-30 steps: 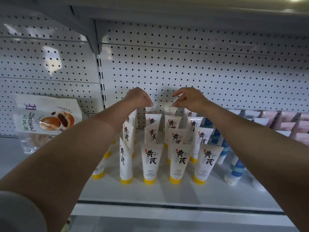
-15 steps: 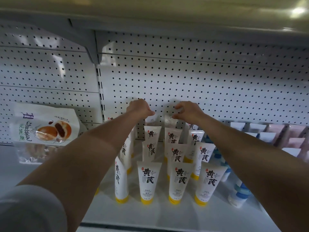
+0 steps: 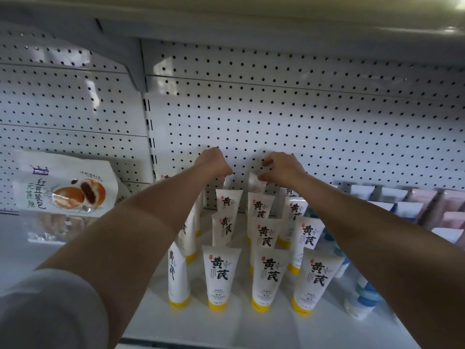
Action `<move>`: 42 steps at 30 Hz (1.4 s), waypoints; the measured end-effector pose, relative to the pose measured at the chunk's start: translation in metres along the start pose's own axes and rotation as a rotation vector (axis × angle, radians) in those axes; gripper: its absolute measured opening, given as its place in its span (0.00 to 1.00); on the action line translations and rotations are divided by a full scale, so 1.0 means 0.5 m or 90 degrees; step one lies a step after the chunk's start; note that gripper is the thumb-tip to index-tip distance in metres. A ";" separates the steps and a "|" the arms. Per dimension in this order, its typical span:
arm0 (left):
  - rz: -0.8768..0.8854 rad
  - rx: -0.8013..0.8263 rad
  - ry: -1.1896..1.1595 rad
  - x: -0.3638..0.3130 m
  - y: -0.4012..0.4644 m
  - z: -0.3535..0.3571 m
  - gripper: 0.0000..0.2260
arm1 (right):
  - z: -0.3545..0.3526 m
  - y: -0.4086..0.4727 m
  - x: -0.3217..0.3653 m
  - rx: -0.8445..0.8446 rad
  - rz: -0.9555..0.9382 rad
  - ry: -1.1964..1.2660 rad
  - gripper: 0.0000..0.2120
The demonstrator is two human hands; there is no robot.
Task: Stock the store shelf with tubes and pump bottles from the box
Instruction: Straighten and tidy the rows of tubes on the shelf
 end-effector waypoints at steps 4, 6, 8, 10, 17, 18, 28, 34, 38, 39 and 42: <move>0.002 -0.002 0.019 -0.003 -0.001 0.006 0.06 | 0.004 0.001 0.002 0.001 0.002 0.023 0.24; 0.009 -0.001 0.016 -0.007 -0.002 0.007 0.05 | 0.007 -0.001 0.003 0.001 0.003 0.035 0.22; 0.027 0.007 0.002 -0.009 -0.003 0.008 0.06 | 0.011 -0.002 0.006 -0.004 -0.003 0.037 0.21; 0.029 0.012 -0.058 -0.007 -0.004 0.007 0.07 | 0.010 0.001 0.009 -0.014 -0.011 0.052 0.20; 0.081 0.098 -0.143 0.006 -0.007 -0.002 0.09 | -0.009 0.008 -0.001 0.069 -0.049 0.192 0.21; 0.080 0.117 -0.150 0.008 -0.009 0.002 0.09 | -0.005 0.007 -0.005 0.089 -0.047 0.207 0.22; 0.078 0.103 -0.122 -0.003 -0.003 0.000 0.10 | 0.002 0.007 -0.015 0.103 -0.046 0.210 0.24; 0.075 0.067 -0.098 0.005 0.005 -0.002 0.05 | 0.010 0.013 -0.007 0.076 -0.070 0.161 0.27; 0.082 0.047 -0.083 0.005 0.003 -0.007 0.04 | 0.013 0.021 -0.002 0.064 -0.078 0.145 0.27; 0.082 0.043 -0.077 0.005 0.003 -0.008 0.04 | 0.014 0.023 0.000 0.066 -0.081 0.138 0.27; 0.079 0.038 -0.067 0.006 0.004 -0.008 0.05 | 0.017 0.026 0.004 0.060 -0.084 0.122 0.26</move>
Point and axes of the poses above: each hand's wrist, its own y-axis towards the middle knuckle, its own z-axis out of the palm, x = y × z, the point moved 9 cm from there along y, towards the middle knuckle, and after that the axes turned 15 degrees about -x, right-handed, at the moved point
